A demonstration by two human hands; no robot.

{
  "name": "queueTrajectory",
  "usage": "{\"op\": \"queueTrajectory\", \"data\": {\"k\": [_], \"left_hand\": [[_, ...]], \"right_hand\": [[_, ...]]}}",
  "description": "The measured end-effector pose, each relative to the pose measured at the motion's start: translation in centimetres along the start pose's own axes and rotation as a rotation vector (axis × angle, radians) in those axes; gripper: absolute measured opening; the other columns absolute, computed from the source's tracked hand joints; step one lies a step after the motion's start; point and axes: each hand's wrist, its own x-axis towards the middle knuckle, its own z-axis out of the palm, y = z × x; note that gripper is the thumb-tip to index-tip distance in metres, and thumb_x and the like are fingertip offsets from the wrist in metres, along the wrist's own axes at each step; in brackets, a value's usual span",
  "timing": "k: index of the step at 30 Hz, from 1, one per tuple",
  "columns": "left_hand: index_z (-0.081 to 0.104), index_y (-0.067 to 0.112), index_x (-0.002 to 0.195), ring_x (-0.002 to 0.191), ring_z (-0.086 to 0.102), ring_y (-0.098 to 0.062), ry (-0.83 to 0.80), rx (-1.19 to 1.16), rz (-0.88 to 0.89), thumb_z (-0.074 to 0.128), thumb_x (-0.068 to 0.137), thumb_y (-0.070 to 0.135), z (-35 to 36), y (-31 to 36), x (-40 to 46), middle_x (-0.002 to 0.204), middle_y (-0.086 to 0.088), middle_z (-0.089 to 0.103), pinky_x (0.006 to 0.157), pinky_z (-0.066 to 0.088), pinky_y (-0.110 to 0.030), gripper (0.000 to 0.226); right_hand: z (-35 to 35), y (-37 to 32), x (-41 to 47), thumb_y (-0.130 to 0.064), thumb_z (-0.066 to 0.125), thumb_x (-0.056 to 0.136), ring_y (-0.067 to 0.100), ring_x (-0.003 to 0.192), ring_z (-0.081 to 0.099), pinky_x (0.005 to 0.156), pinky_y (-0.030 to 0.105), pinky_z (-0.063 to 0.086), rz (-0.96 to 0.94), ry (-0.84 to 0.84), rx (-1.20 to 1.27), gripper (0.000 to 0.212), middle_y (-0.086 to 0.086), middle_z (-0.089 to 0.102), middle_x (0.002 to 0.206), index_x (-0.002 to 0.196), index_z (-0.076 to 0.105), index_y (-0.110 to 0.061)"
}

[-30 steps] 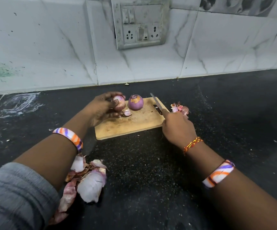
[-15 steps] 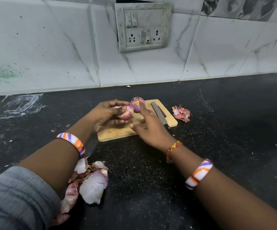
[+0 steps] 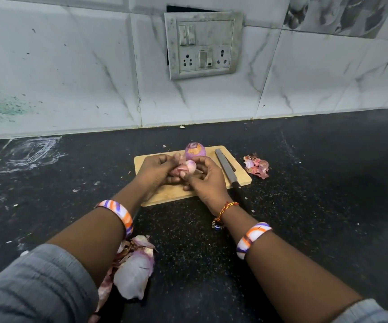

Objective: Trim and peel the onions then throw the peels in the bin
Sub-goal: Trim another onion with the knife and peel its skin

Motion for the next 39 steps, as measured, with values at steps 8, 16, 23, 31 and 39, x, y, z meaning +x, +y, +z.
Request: {"op": "queueTrajectory", "data": {"k": [8,16,23,31,39], "left_hand": [[0.067,0.024,0.048,0.094,0.061,-0.026,-0.055,0.147,0.176,0.068,0.076,0.004,-0.2,-0.7,-0.5,0.101,-0.014,0.066,0.086,0.052,-0.039,0.034],[0.063,-0.005,0.093,0.045,0.059,-0.007,0.039,0.102,0.143,0.054,0.088,0.003,-0.4,-1.6,0.3,0.068,-0.006,0.062,0.046,0.052,-0.017,0.013],[0.063,0.008,0.080,0.038,0.052,-0.004,0.060,0.049,0.163,0.051,0.088,-0.004,-0.4,-1.8,0.2,0.054,-0.001,0.063,0.041,0.047,-0.015,0.018],[0.063,0.021,0.101,0.067,0.059,-0.018,-0.075,0.106,0.250,0.066,0.077,-0.001,-1.0,-1.9,-0.2,0.085,-0.007,0.066,0.059,0.053,-0.024,0.033],[0.066,0.017,0.104,0.080,0.061,-0.008,-0.105,0.221,0.327,0.072,0.073,0.003,-0.9,-1.8,-0.5,0.095,-0.001,0.065,0.079,0.051,-0.020,0.035]], "right_hand": [[0.1,0.8,0.3,-0.009,0.081,0.066,0.013,0.087,0.058,0.074,0.029,0.056,-0.160,0.061,-0.299,0.047,0.003,0.061,0.099,0.110,0.063,-0.009],[-0.3,0.6,-0.3,0.001,0.070,0.077,0.009,0.065,0.058,0.045,0.014,0.050,-0.080,-0.023,-0.085,0.040,-0.002,0.057,0.085,0.116,0.061,-0.004],[-0.4,0.6,-0.2,0.010,0.065,0.077,0.015,0.081,0.062,0.050,0.017,0.054,-0.012,-0.018,0.139,0.034,0.011,0.057,0.106,0.092,0.052,-0.017],[-0.6,0.5,-0.2,-0.004,0.051,0.092,0.011,0.070,0.064,0.053,0.021,0.057,0.029,-0.008,0.246,0.036,0.007,0.061,0.099,0.127,0.050,-0.011],[-0.7,0.3,-0.2,0.001,0.049,0.092,0.014,0.080,0.063,0.060,0.020,0.058,0.084,-0.042,0.291,0.038,0.008,0.058,0.113,0.129,0.051,-0.004]]}}
